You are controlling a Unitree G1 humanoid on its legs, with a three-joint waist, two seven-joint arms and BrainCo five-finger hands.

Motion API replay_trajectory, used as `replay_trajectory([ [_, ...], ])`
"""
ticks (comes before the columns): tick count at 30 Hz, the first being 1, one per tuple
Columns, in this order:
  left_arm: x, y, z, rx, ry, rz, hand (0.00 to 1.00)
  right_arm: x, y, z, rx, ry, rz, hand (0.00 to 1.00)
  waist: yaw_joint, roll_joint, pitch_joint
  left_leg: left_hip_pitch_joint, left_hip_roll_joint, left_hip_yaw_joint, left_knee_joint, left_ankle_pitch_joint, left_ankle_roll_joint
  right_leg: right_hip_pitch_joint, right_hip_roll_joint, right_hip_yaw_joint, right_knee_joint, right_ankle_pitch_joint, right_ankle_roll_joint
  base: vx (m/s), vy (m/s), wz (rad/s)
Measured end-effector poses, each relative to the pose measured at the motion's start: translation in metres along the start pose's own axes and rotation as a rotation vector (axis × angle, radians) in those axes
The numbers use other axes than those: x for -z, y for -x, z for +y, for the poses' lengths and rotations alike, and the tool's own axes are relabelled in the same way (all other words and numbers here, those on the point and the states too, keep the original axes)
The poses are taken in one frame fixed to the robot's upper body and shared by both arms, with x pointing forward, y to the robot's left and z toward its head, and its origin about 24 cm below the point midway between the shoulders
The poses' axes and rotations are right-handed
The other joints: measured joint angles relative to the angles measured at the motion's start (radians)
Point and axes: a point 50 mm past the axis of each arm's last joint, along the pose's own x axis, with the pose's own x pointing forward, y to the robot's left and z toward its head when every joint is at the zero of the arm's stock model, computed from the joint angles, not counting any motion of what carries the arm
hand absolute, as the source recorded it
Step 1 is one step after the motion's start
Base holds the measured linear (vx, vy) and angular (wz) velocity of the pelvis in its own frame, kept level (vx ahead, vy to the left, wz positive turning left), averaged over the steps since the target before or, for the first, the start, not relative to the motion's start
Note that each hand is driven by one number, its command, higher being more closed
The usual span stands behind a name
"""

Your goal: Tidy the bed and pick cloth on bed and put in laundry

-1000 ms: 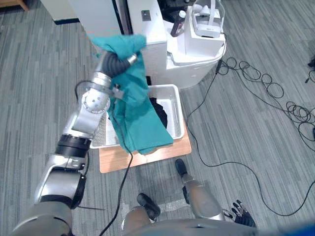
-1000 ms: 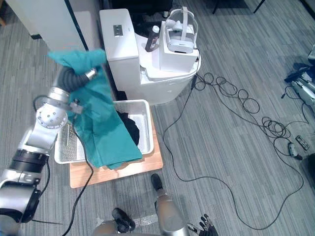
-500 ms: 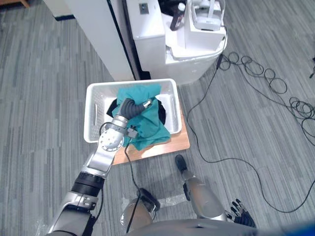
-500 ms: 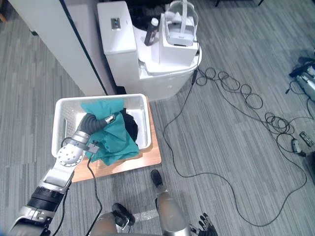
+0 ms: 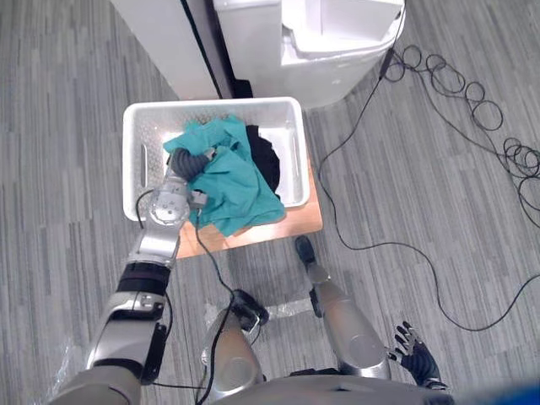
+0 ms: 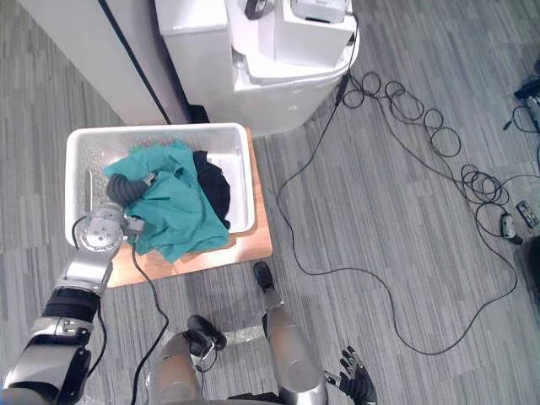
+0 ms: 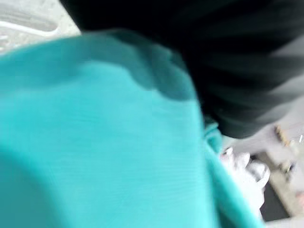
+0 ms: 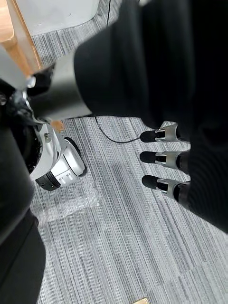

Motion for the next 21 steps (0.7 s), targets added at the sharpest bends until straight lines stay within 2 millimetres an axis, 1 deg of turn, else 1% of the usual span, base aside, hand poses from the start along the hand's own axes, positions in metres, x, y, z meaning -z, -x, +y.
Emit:
replay_trajectory([
  [1,0.004,-0.002,0.0,0.031,-0.02,0.033,1.0,-0.001,-0.001,0.001,-0.003,0.0,-0.002,0.0,-0.003,0.001,0.005,-0.004,0.0,0.001,0.004,-0.001,0.001,-0.006,0.0,0.002,0.003,0.0,0.0,0.0,-0.065,-0.03],
  [2,0.009,-0.003,-0.002,0.077,-0.048,0.071,0.0,-0.003,-0.002,0.001,-0.007,0.0,-0.007,0.0,-0.009,0.003,0.011,-0.005,0.0,0.003,0.005,-0.001,0.001,-0.01,-0.001,0.001,0.009,0.0,0.001,0.0,-0.066,-0.04],
  [4,0.016,-0.001,-0.004,0.154,-0.079,0.116,0.0,-0.005,-0.003,0.002,-0.012,0.002,-0.017,0.0,-0.012,0.006,0.018,-0.003,-0.001,0.008,0.004,-0.001,0.001,-0.015,-0.001,0.001,0.016,0.0,0.001,-0.01,-0.06,-0.04],
  [6,0.026,0.001,-0.009,0.238,-0.081,0.18,0.0,-0.008,-0.003,0.002,-0.019,0.004,-0.027,0.0,-0.012,0.006,0.022,0.001,-0.002,0.016,0.003,-0.001,0.001,-0.016,-0.001,0.004,0.017,0.0,0.001,-0.01,-0.07,-0.06],
  [8,0.042,0.006,-0.014,0.317,-0.067,0.272,0.0,-0.011,-0.004,0.0,-0.025,0.014,-0.038,0.0,-0.012,0.01,0.024,0.001,-0.005,0.025,0.002,-0.001,0.001,-0.022,-0.001,0.011,0.019,0.0,0.0,-0.03,-0.081,-0.08],
  [10,0.048,0.008,-0.016,0.343,-0.059,0.308,0.0,-0.015,-0.005,-0.005,-0.027,0.036,-0.045,0.0,-0.013,0.017,0.032,0.001,-0.007,0.033,0.003,-0.002,0.002,-0.029,-0.003,0.015,0.025,-0.001,0.0,-0.03,-0.08,-0.08],
  [13,0.054,0.01,-0.018,0.381,-0.065,0.336,0.0,-0.018,-0.005,-0.011,-0.014,0.053,-0.057,0.0,-0.018,0.021,0.034,0.002,-0.007,0.043,0.003,-0.002,0.002,-0.029,-0.003,0.019,0.026,-0.003,-0.002,-0.04,-0.096,-0.06],
  [17,0.052,0.008,-0.018,0.434,-0.083,0.337,0.0,-0.027,-0.009,-0.014,-0.001,0.055,-0.092,0.0,-0.022,0.021,0.034,0.007,-0.007,0.049,0.005,-0.002,0.002,-0.03,-0.004,0.023,0.026,-0.003,-0.003,-0.04,-0.101,-0.03],
  [21,0.051,0.006,-0.009,0.453,-0.146,0.334,0.0,-0.033,-0.011,-0.016,0.006,0.088,-0.116,0.0,-0.032,0.024,0.036,0.024,-0.011,0.052,-0.002,0.0,0.003,-0.021,-0.006,0.022,0.03,-0.002,-0.001,-0.01,-0.073,0.0],
])
